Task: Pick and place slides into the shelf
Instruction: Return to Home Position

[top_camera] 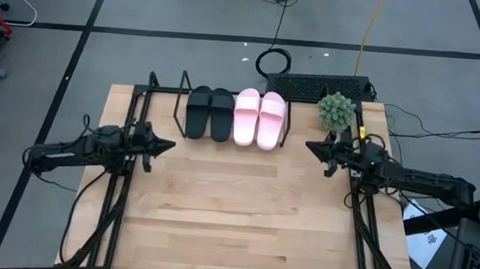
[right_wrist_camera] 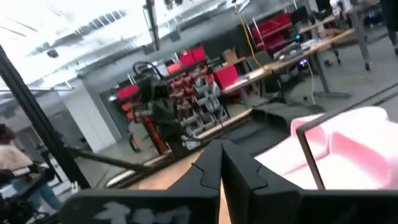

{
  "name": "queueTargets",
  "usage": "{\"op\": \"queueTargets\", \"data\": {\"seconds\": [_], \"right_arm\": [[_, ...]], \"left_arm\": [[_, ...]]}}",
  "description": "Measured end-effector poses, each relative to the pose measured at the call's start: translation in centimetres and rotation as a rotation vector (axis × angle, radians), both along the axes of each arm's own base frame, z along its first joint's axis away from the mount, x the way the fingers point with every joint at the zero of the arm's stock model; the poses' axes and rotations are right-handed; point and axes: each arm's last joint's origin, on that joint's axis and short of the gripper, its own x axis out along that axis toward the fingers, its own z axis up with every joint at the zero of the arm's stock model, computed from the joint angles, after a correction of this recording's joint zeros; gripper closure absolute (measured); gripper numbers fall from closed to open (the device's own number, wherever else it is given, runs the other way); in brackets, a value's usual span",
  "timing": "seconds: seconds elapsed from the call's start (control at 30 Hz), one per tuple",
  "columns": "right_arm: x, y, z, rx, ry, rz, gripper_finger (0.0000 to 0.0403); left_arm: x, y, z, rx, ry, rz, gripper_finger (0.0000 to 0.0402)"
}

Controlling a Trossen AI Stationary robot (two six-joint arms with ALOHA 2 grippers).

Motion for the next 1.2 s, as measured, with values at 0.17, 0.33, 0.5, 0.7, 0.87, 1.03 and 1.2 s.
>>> {"op": "queueTargets", "data": {"seconds": [0.17, 0.33, 0.5, 0.7, 0.87, 1.03, 1.2], "right_arm": [[0.1, 0.0, -0.4, -0.02, 0.041, 0.001, 0.0403], [0.1, 0.1, -0.6, -0.042, 0.075, 0.026, 0.0403], [0.2, 0.1, -1.3, -0.099, 0.204, 0.047, 0.0403], [0.1, 0.1, -1.9, -0.113, 0.283, 0.053, 0.0403], [0.0, 0.2, -2.6, -0.087, 0.344, 0.059, 0.0403], [0.0, 0.1, -2.4, -0.083, 0.323, 0.057, 0.0403], [0.0, 0.1, -2.3, -0.085, 0.316, 0.055, 0.0403]], "left_arm": [[-0.1, 0.0, -0.2, -0.003, 0.03, 0.006, 0.0401], [-0.2, 0.0, 0.0, 0.014, 0.01, 0.001, 0.0401], [-0.4, -0.1, -1.1, -0.005, 0.128, -0.003, 0.0401], [-0.4, -0.1, -1.3, -0.008, 0.143, -0.005, 0.039], [-0.5, -0.1, -1.5, 0.021, 0.17, -0.021, 0.0396], [-0.5, -0.1, -1.6, 0.013, 0.186, -0.015, 0.0397], [-0.5, -0.1, -1.6, -0.008, 0.181, -0.008, 0.0382]]}}
